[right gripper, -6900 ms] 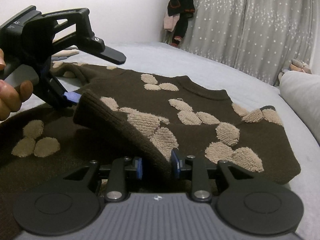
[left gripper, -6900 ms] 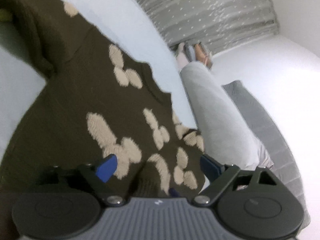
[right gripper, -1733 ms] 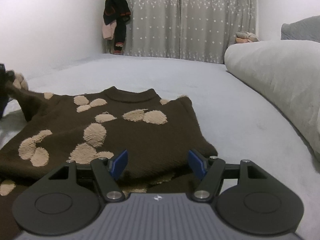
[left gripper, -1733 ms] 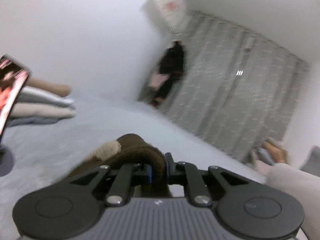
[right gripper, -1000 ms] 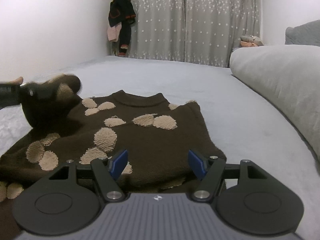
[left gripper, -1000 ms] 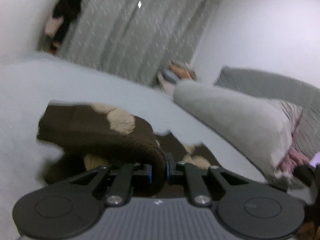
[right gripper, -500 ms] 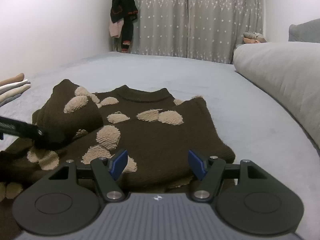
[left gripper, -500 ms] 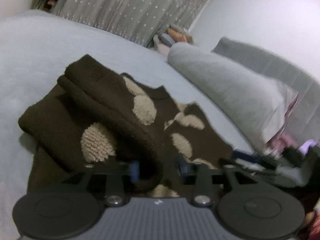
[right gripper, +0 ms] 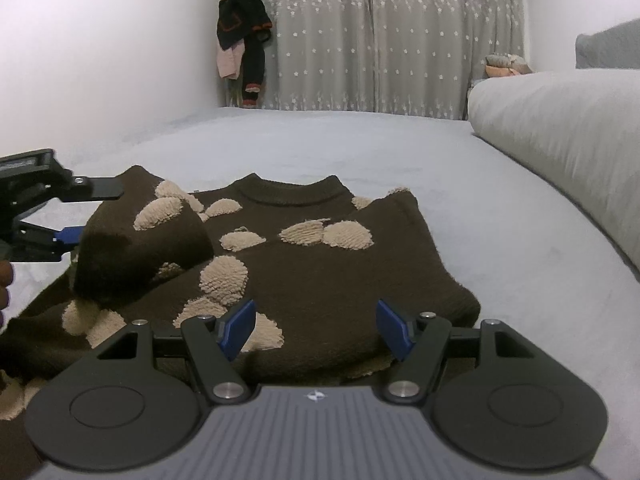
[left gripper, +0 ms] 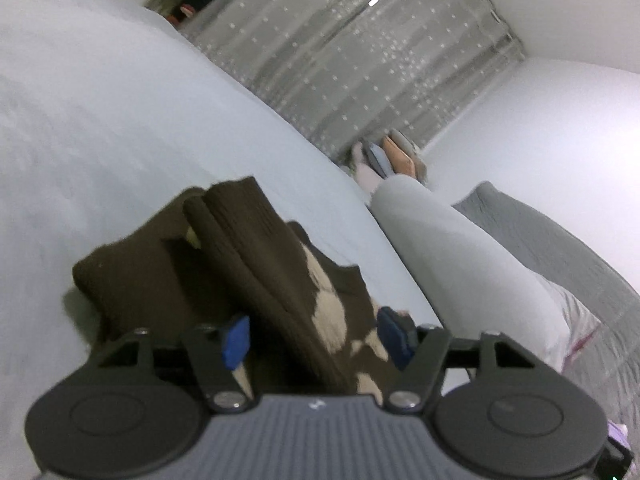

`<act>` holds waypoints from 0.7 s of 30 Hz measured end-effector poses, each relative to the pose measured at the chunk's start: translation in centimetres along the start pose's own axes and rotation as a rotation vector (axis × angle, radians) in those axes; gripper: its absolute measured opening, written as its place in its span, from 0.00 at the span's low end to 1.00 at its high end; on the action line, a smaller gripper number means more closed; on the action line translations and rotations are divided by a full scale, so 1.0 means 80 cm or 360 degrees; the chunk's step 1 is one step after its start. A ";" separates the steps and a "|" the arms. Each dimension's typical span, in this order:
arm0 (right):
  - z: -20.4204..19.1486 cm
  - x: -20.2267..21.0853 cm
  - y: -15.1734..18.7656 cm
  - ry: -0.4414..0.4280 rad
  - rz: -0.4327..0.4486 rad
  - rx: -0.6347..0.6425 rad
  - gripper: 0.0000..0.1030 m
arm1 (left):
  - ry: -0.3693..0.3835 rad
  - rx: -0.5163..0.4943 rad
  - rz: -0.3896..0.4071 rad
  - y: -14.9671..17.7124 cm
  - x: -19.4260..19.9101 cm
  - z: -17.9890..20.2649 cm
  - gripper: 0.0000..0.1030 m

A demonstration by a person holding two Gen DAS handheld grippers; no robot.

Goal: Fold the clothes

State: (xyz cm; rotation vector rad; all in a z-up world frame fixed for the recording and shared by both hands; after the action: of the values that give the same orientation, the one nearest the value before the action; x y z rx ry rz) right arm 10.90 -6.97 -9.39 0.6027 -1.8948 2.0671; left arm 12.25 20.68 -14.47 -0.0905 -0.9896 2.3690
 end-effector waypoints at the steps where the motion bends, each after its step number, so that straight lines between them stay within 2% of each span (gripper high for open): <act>1: 0.001 0.000 0.000 -0.0007 -0.0007 -0.0012 0.67 | -0.0005 -0.0007 0.0009 0.001 -0.003 0.002 0.45; 2: 0.002 0.000 0.001 -0.0014 -0.0014 -0.0025 0.67 | 0.0003 -0.0015 0.0006 0.002 -0.007 0.004 0.27; 3: 0.002 0.000 0.001 -0.0022 -0.0019 -0.0038 0.67 | 0.0024 -0.0022 -0.0011 0.003 -0.010 0.007 0.17; 5: 0.005 0.000 0.000 -0.0036 -0.0028 -0.0065 0.67 | 0.0081 -0.0062 -0.0048 0.009 -0.016 0.018 0.15; 7: 0.009 0.001 -0.001 -0.0055 -0.0040 -0.0107 0.67 | 0.0146 -0.0172 -0.0096 0.018 -0.019 0.037 0.13; 12: 0.029 -0.002 -0.002 -0.0160 -0.0131 -0.0340 0.67 | 0.0298 -0.0435 -0.0321 0.046 -0.041 0.080 0.14; 14: 0.041 -0.007 -0.001 -0.0227 -0.0191 -0.0499 0.67 | 0.0322 -0.0502 -0.0436 0.062 -0.049 0.089 0.17; 16: 0.055 -0.011 0.001 -0.0296 -0.0252 -0.0668 0.67 | 0.0328 -0.0554 -0.0538 0.075 -0.055 0.093 0.27; 18: 0.065 -0.016 0.004 -0.0351 -0.0305 -0.0808 0.68 | 0.0332 -0.0598 -0.0612 0.086 -0.055 0.094 0.49; 21: 0.079 -0.024 0.009 -0.0420 -0.0376 -0.0986 0.68 | 0.0350 -0.0646 -0.0644 0.093 -0.053 0.095 0.64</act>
State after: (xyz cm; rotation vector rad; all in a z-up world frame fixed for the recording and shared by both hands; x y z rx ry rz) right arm 13.00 -13.16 -10.54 0.9047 -2.3152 1.2029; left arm 10.23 9.45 -14.57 -0.2702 -1.2330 1.7323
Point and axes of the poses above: each gripper's, at about its wrist camera, not at the fingertips, and x roughly against the way its jaws point, z to its right, y to its underside, the point moved 4 cm from there along -x, roughly the way its jaws point, and after that the axes turned 14 degrees about y, right-handed, at the moved point
